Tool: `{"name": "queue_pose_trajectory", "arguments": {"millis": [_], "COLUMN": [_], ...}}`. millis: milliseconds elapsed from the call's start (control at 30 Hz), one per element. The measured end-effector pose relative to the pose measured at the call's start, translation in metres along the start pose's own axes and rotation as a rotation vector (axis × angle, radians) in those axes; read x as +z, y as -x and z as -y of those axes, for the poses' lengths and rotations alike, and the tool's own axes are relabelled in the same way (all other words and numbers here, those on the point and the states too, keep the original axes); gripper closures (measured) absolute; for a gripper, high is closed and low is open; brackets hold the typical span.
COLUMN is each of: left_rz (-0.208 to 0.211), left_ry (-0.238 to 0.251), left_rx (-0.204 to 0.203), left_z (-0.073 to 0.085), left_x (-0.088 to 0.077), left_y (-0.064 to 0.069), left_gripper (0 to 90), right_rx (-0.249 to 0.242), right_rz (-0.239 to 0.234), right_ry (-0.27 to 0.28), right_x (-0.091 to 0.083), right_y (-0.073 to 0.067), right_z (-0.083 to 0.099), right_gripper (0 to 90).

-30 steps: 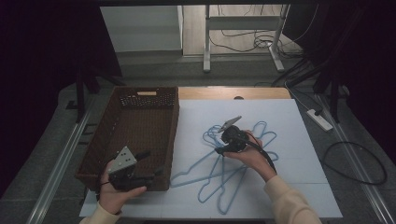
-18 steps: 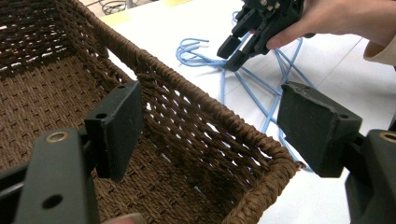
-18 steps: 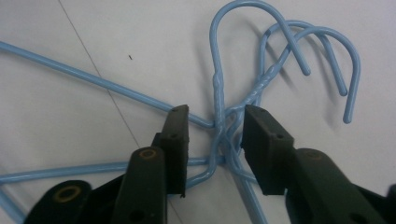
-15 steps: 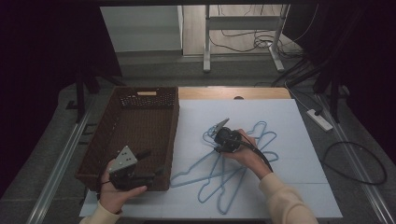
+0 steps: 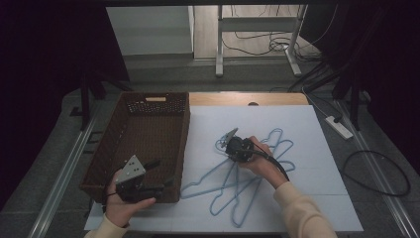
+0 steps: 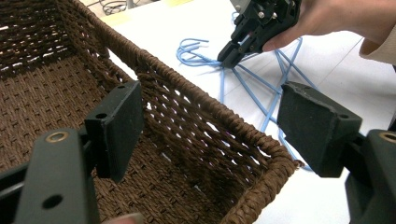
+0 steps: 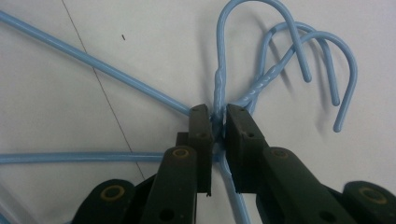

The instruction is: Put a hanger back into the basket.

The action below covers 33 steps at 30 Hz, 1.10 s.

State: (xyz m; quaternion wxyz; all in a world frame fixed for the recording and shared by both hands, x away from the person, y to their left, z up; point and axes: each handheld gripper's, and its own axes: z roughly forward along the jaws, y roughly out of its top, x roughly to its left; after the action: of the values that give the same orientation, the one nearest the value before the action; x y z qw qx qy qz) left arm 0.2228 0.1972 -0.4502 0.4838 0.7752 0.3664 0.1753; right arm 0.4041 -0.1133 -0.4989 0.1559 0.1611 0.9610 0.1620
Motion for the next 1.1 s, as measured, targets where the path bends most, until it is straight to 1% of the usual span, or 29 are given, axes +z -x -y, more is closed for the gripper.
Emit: {"name": "queue_pose_trajectory", "arguments": {"millis": [233, 300, 500, 600, 633, 733, 800, 900, 1000, 1100], "left_rz": [0.0, -0.001, -0.001, 0.0, 0.0, 0.0, 0.001, 0.005, 0.015, 0.028], "left_ry": [0.002, 0.003, 0.003, 0.002, 0.003, 0.003, 0.004, 0.008, 0.009, 0.008], "left_rx": [-0.001, -0.002, -0.002, -0.001, -0.001, -0.002, -0.002, -0.003, -0.002, -0.007], "left_z": [0.0, 0.0, 0.0, 0.0, 0.0, -0.001, -0.001, -0.002, -0.006, -0.014], "left_x": [-0.001, 0.0, 0.0, 0.0, 0.0, 0.0, 0.0, 0.0, 0.001, 0.004], "left_y": [0.0, 0.0, 0.0, 0.0, 0.0, 0.0, 0.0, 0.002, 0.006, 0.014], "left_gripper": [23.4, 23.4, 23.4, 23.3, 23.4, 23.4, 23.4, 23.3, 23.3, 23.5], "right_rx": [-0.002, 0.001, 0.013, 0.022, 0.03, 0.04, 0.043, 0.06, 0.082, 0.108], "right_rz": [0.016, 0.021, 0.051, 0.053, 0.068, 0.089, 0.093, 0.121, 0.133, 0.146], "right_ry": [0.001, 0.016, 0.039, 0.046, 0.057, 0.081, 0.089, 0.129, 0.153, 0.178], "right_x": [-0.003, -0.006, -0.015, -0.017, -0.021, -0.027, -0.029, -0.041, -0.049, -0.057], "right_y": [0.0, -0.001, 0.0, 0.001, 0.001, 0.002, 0.002, 0.003, 0.004, 0.005], "right_z": [0.0, 0.0, 0.001, 0.001, 0.001, 0.002, 0.002, 0.003, 0.005, 0.007], "right_gripper": [81.9, 86.0, 86.1, 86.1, 86.1, 86.2, 86.2, 86.2, 86.2, 86.2]}}
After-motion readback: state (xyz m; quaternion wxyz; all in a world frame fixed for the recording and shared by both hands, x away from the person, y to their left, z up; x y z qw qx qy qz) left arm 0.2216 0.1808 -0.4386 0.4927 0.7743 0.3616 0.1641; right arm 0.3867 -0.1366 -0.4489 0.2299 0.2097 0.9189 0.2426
